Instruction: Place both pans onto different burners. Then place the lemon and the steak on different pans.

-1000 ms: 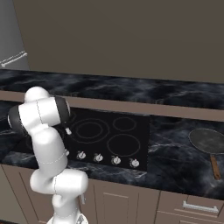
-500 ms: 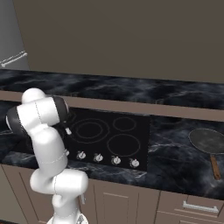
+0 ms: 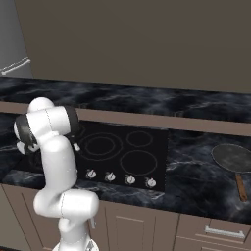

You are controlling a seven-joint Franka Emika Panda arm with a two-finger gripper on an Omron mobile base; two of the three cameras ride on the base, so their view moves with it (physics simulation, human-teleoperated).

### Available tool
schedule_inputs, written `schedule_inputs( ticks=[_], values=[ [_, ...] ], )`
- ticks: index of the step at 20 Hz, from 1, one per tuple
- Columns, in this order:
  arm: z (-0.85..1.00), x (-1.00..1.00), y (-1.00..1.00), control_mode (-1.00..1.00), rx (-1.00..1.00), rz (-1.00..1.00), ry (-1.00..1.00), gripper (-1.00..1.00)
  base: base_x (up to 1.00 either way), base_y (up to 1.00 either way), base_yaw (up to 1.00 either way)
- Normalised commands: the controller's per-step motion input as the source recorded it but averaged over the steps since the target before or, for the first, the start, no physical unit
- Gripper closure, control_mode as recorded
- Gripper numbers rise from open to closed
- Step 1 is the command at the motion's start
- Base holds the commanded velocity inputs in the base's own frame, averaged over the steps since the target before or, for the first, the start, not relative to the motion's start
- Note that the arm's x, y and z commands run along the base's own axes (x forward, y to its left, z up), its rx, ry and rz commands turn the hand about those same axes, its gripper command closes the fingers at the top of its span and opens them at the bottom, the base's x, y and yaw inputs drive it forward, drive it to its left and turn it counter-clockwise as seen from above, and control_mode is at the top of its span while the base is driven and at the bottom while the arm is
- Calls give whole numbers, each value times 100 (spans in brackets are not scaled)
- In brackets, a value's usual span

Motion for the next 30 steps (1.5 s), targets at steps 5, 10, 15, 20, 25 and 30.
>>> schedule_inputs(
  ticks=[5, 10, 15, 20, 25, 30],
  values=[
    [-21, 2, 38, -100, 1, -6, 18, -100, 0, 0, 0],
    [0, 8, 31, -100, 2, -5, 14, -100, 0, 0, 0],
    [0, 13, 27, -100, 0, -4, 8, -100, 0, 0, 0],
    [0, 5, 17, -100, 0, 0, 1, -100, 0, 0, 0],
    [9, -12, 23, -100, 0, 0, 0, -100, 0, 0, 0],
    [5, -21, 28, -100, 0, 0, 0, -100, 0, 0, 0]
  ],
)
